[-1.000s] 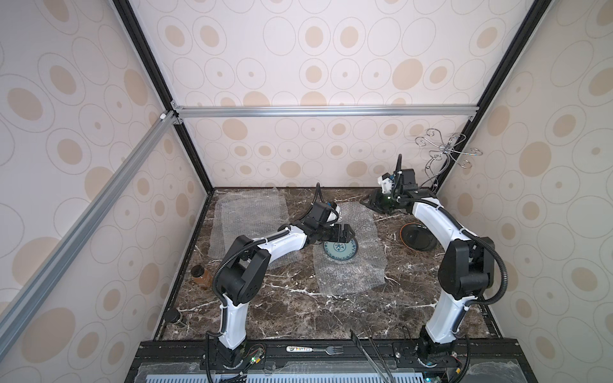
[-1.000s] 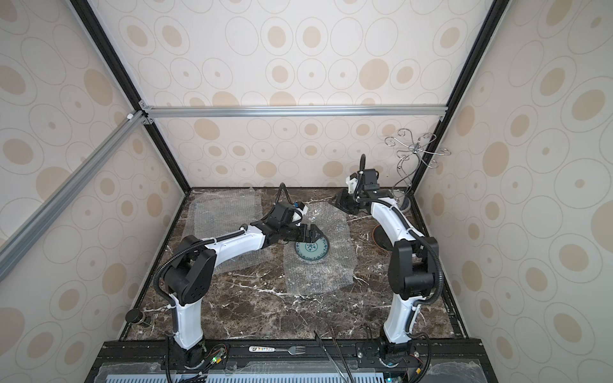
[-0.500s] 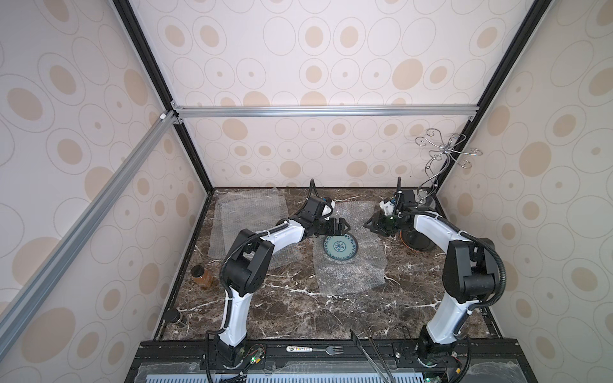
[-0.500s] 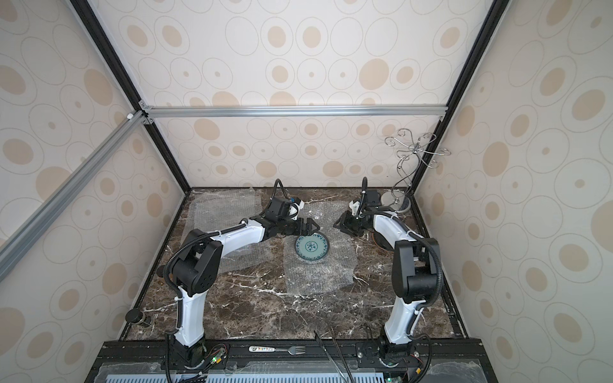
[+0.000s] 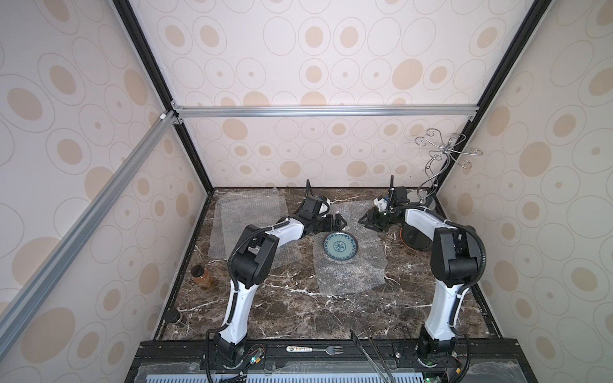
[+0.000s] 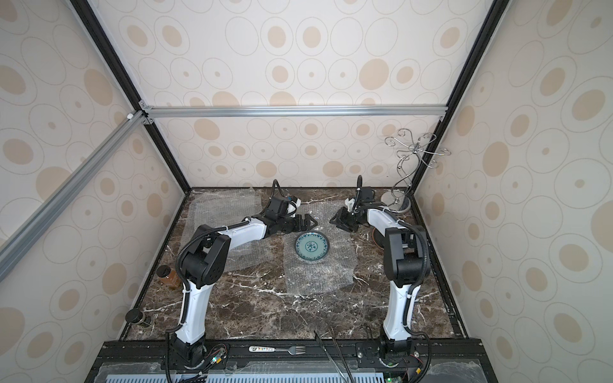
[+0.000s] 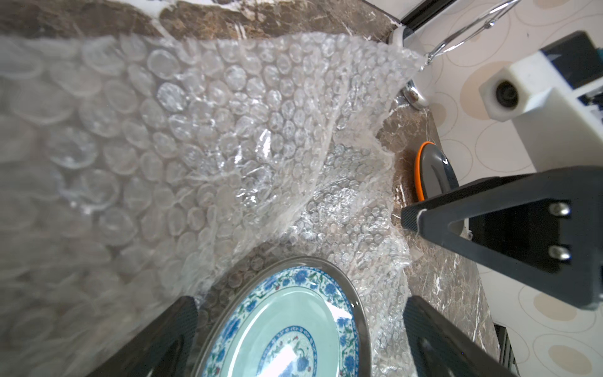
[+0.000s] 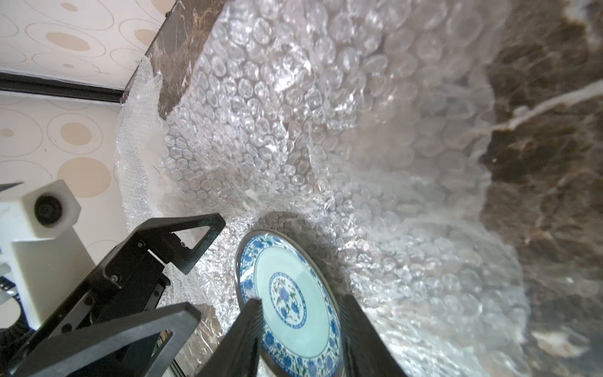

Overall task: Unpack dinner plates from bubble wrap
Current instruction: Unwrap the bubble wrap at the center of the board.

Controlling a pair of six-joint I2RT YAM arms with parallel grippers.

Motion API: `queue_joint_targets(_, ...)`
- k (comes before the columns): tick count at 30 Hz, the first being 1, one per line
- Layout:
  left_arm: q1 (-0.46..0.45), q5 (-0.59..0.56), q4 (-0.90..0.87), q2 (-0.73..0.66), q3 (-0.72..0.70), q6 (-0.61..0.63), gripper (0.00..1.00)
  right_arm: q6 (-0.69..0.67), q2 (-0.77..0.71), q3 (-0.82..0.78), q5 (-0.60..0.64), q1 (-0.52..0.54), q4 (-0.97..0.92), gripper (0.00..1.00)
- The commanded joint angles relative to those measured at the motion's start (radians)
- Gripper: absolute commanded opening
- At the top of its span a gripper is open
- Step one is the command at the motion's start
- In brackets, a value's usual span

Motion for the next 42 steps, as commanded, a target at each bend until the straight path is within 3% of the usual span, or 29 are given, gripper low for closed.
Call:
queue_joint_targets(1,0.033,-0.001,0.039,0.019,0.062,-0.027,1.0,0.005,0.048,0.064,0.01,0.005,-0.024,0.42)
queue_joint_targets(11,0.078,0.017,0.047,0.042,0.052,-0.019,1.0,-0.005,0.143,0.169,0.043,0.003,-0.071,0.42)
queue_joint_targets(23,0.083,0.041,0.063,0.038,0.025,-0.03,1.0,-0.003,0.143,0.166,0.049,-0.001,-0.073,0.42)
queue_joint_targets(32,0.081,0.03,0.052,-0.203,-0.094,-0.042,1.0,-0.026,-0.12,-0.016,0.03,0.0,-0.063,0.44)
queue_joint_targets(42,0.08,-0.036,0.076,-0.501,-0.372,-0.049,1.0,-0.038,-0.355,-0.305,0.008,0.026,-0.068,0.59)
